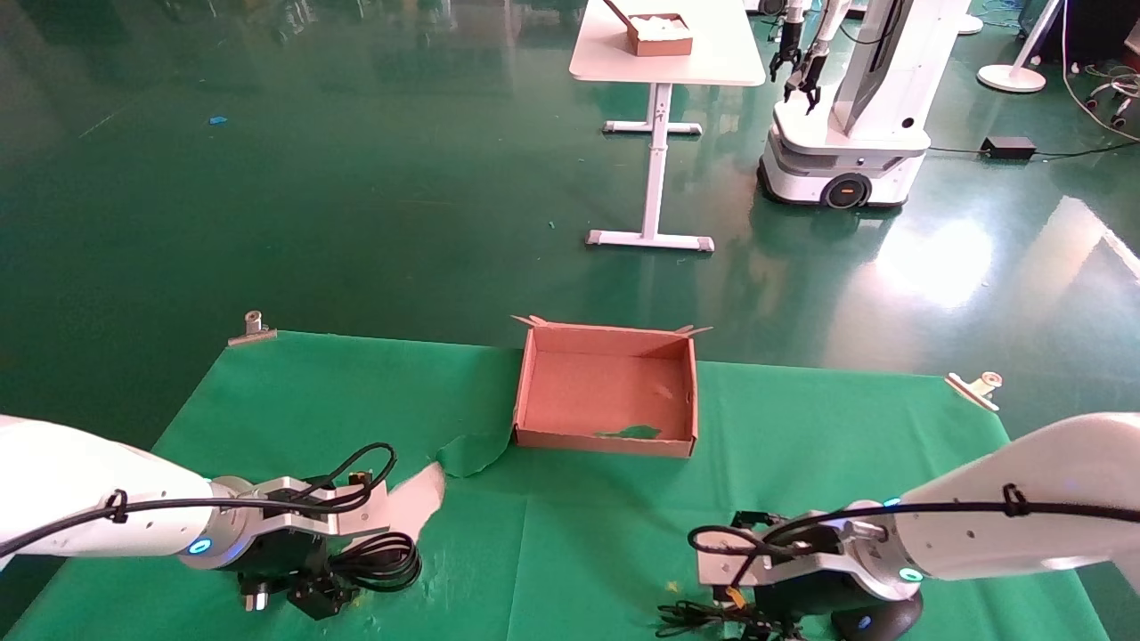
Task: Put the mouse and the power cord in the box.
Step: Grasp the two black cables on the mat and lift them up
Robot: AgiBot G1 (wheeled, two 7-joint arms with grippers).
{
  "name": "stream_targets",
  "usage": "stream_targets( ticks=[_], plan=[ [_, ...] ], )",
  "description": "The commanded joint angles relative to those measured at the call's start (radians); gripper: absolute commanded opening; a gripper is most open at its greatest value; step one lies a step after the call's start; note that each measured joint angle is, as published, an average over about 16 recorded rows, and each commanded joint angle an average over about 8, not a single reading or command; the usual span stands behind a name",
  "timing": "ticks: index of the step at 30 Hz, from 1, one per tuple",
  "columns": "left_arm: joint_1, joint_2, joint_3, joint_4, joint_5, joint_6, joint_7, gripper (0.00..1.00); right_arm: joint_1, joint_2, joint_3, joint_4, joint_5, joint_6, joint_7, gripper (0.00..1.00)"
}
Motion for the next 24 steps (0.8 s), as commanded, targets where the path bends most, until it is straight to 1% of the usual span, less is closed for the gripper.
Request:
stream_targets(
  ticks=[1,24],
  plan=[
    [0.0,0.0,0.0,0.0,0.0,0.0,0.0,0.0,0.0,0.002,0.001,0.004,0.002,-0.002,0.0,0.0],
    [0.001,-0.001,-0.001,-0.002,-0.002,0.001,0.0,0.0,-0.002,0.007,0.004,0.018,0.008,-0.006,0.003,0.0]
  ],
)
